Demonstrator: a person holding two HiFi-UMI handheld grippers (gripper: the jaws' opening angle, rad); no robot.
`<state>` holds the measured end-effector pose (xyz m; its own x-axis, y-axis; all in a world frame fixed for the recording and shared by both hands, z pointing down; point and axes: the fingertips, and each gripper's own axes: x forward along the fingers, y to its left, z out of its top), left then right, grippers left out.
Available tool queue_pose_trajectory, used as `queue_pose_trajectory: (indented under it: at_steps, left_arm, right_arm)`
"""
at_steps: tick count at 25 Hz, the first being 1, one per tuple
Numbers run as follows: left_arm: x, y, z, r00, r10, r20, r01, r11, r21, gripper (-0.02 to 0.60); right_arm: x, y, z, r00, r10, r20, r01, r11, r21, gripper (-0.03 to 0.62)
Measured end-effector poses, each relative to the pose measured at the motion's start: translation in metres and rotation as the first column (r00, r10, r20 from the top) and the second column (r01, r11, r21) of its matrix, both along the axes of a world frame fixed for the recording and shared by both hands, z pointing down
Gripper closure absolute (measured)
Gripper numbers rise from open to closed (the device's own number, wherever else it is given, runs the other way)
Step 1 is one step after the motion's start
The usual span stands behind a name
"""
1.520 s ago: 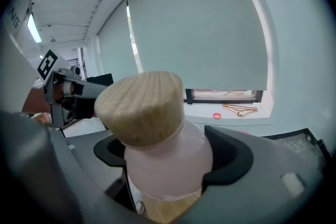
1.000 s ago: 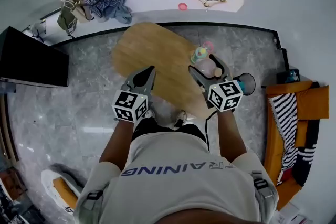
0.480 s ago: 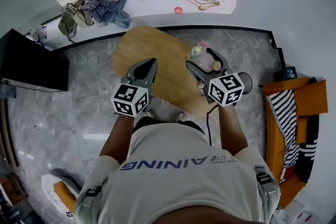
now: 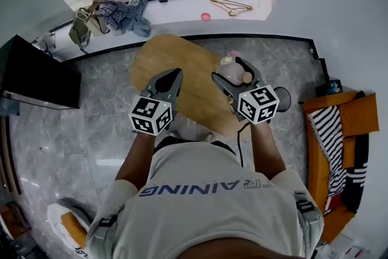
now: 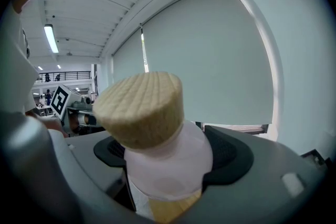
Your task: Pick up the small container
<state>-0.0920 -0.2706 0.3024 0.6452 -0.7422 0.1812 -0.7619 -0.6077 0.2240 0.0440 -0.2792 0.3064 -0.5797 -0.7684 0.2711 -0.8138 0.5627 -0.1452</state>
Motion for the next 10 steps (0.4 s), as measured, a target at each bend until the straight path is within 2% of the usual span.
queue_pose_trajectory:
  at_steps: [10]
  left_arm:
    - [-0.0064,0.0023,-0.0031,1.0,-0.01,0.001,0.01,1.0,0.01,0.581]
  right_arm:
    - [-0.0048,0.0047,-0.0029,1.0,-0.009,0.0,0.009,1.0,0.01,0.168]
